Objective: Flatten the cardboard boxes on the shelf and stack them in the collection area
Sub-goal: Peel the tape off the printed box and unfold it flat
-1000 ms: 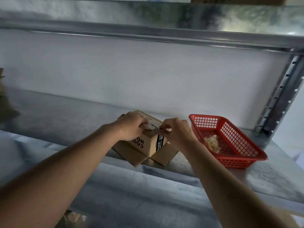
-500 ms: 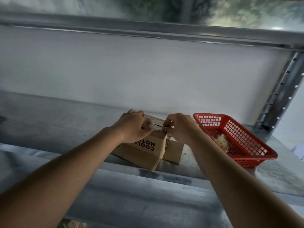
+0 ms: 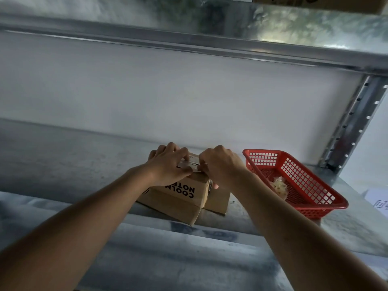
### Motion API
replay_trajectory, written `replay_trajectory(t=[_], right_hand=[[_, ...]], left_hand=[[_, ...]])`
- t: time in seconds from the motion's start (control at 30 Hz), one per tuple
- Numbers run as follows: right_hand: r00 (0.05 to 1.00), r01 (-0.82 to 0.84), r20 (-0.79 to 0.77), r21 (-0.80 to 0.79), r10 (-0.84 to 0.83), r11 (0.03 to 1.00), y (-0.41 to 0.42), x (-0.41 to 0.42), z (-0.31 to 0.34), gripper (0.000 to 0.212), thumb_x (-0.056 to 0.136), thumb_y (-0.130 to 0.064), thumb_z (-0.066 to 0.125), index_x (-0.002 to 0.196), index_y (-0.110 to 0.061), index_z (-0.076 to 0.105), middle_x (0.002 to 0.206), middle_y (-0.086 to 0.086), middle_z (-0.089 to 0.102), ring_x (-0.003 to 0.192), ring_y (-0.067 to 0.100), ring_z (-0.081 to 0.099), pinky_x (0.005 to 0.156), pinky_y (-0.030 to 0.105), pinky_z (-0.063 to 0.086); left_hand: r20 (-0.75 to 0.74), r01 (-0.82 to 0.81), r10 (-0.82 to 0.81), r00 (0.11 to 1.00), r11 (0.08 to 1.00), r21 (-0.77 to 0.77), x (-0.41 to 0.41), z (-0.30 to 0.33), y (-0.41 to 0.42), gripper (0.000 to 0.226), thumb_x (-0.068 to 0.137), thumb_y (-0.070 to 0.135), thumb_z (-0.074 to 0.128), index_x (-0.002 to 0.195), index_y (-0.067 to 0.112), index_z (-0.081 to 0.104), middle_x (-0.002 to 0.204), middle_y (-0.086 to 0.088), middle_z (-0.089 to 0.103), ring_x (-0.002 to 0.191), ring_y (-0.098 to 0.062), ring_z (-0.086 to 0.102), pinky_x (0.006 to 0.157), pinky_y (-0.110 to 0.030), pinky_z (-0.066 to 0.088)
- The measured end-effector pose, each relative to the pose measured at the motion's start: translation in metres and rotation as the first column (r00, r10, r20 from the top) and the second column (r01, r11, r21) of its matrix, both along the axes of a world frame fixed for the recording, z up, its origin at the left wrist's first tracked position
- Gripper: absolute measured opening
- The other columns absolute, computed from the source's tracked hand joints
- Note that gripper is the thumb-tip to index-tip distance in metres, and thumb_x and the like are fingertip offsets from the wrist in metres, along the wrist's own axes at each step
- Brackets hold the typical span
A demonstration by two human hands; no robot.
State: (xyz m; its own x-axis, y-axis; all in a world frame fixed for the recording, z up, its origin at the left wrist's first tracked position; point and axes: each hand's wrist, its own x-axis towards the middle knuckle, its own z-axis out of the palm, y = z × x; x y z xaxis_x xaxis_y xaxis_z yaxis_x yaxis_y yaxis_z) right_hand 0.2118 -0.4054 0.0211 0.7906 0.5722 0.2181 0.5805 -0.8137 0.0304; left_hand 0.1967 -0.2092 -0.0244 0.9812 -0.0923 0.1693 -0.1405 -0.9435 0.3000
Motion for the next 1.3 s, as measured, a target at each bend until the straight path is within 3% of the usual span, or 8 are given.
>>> replay_trajectory(t=[0.27,0.53,0.7,0.87,0.97,1.07,1.2,1.3], right_hand=[[0.999,-0.043,0.004,0.019,0.043,0.999,-0.001,0.005,0.001,0.018,0.103,-0.031,0.061,0.111,-0.019,0.071,0.102,0.005,0.07,0.085,0.024,0.068,0.077,0.041,0.061],[0.997,0.028,-0.065,0.015,-0.027,0.999,0.0,0.006,-0.007,0.07,0.074,-0.089,0.058,0.111,-0.03,0.069,0.097,-0.005,0.07,0.085,0.018,0.065,0.072,0.034,0.052],[0.994,0.042,-0.102,0.038,-0.037,0.998,0.002,0.015,-0.007,0.047,0.084,-0.052,0.079,0.125,-0.029,0.069,0.112,-0.002,0.061,0.104,0.025,0.064,0.085,0.044,0.059],[0.992,0.127,-0.03,0.231,-0.123,0.965,0.01,0.02,-0.026,0.023,0.097,-0.012,0.066,0.116,-0.023,0.074,0.104,0.0,0.053,0.086,0.017,0.059,0.067,0.026,0.053],[0.977,0.155,-0.199,0.41,-0.078,0.899,0.02,0.019,-0.028,0.024,0.101,-0.016,0.052,0.101,-0.016,0.075,0.104,0.002,0.066,0.08,0.018,0.064,0.055,0.025,0.049],[0.959,0.172,-0.282,0.487,-0.032,0.857,0.026,0.021,-0.024,0.022,0.095,-0.038,0.063,0.094,-0.018,0.07,0.098,0.004,0.072,0.086,0.023,0.069,0.061,0.035,0.053],[0.939,0.201,-0.345,0.544,-0.002,0.815,0.033,0.023,-0.03,0.041,0.091,-0.034,0.076,0.129,-0.023,0.067,0.12,0.003,0.069,0.107,0.025,0.066,0.084,0.039,0.057],[0.917,0.236,-0.395,0.654,0.058,0.718,0.037,0.025,-0.033,0.047,0.087,-0.022,0.08,0.132,-0.026,0.066,0.127,0.002,0.066,0.113,0.023,0.065,0.096,0.043,0.056]], left_hand=[[-0.002,-0.02,0.02,1.0,0.999,-0.032,0.008,-0.003,-0.001,0.019,0.091,0.06,0.04,0.102,0.045,0.041,0.117,0.012,0.034,0.112,-0.013,0.026,0.095,-0.038,0.017],[0.038,0.036,-0.034,0.999,0.998,-0.048,0.004,0.002,0.014,0.029,0.11,0.037,0.038,0.13,0.037,0.058,0.15,0.012,0.047,0.154,-0.02,0.019,0.117,-0.044,0.016],[0.024,-0.014,0.01,1.0,0.985,0.171,0.001,0.016,0.024,0.041,0.11,0.045,0.029,0.145,0.049,0.05,0.137,0.011,0.054,0.134,-0.023,0.045,0.113,-0.047,0.03],[0.064,-0.034,0.022,0.998,0.983,0.178,-0.004,0.023,0.031,0.037,0.108,0.038,0.04,0.135,0.043,0.064,0.096,0.008,0.038,0.114,-0.026,0.049,0.103,-0.045,0.037],[0.025,0.0,-0.002,1.0,0.997,0.08,-0.003,0.028,0.038,0.029,0.107,0.028,0.05,0.127,0.031,0.072,0.116,0.004,0.049,0.122,-0.025,0.054,0.106,-0.04,0.043],[0.007,0.002,-0.001,1.0,0.999,-0.04,-0.002,0.029,0.045,0.021,0.104,0.024,0.061,0.119,0.024,0.076,0.146,0.006,0.057,0.134,-0.02,0.054,0.111,-0.031,0.04],[0.019,0.009,-0.008,1.0,0.998,-0.058,-0.01,0.034,0.047,0.018,0.1,0.032,0.068,0.113,0.029,0.08,0.116,0.014,0.074,0.108,-0.008,0.066,0.098,-0.031,0.052],[0.039,0.006,-0.008,0.999,0.999,0.048,-0.015,0.038,0.052,0.014,0.099,0.036,0.067,0.106,0.033,0.08,0.101,0.016,0.07,0.094,-0.009,0.066,0.086,-0.035,0.056]])
